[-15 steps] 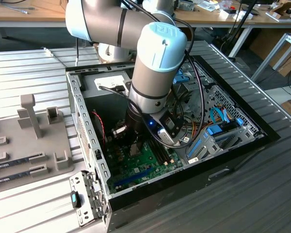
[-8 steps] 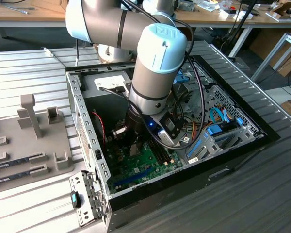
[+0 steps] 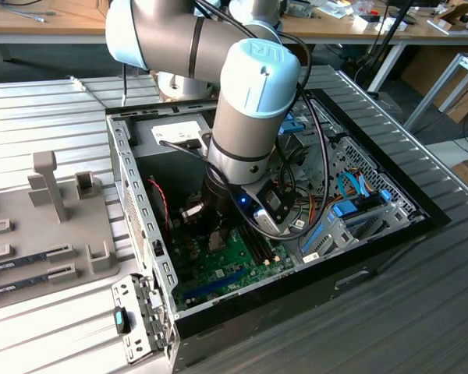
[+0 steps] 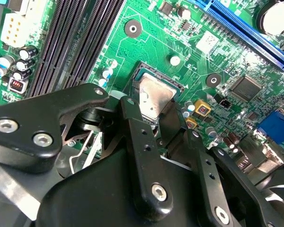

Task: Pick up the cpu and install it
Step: 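Place the cpu into insertion slot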

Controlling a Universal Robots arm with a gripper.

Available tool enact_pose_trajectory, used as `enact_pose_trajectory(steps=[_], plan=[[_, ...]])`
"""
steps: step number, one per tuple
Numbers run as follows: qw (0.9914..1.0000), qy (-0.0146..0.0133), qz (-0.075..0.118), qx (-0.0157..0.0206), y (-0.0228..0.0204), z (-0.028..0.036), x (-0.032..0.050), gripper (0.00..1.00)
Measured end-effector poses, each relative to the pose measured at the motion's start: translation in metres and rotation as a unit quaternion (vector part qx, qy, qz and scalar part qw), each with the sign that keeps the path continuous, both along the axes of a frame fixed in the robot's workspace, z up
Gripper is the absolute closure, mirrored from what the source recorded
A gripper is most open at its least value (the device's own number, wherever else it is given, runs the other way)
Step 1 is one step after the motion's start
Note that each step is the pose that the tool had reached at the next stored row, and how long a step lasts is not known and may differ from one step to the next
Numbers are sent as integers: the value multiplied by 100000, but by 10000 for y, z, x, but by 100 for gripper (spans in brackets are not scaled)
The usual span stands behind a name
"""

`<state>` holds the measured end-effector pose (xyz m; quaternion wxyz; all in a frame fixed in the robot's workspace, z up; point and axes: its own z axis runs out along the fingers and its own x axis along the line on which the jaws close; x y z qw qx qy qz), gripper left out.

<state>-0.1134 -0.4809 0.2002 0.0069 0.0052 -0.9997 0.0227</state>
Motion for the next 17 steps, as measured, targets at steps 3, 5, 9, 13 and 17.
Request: enact_pose_trajectory(steps=[3,5,9,13,17], plan=[[100000,3,-1,5,0,0,0,57],[100000,-17,-2,12,1,-2,0,57],[100000,0,0,-3,0,0,0,51],[100000,-2,0,-5,0,0,0,51],[100000,-6,-1,239,0,30,0,51]])
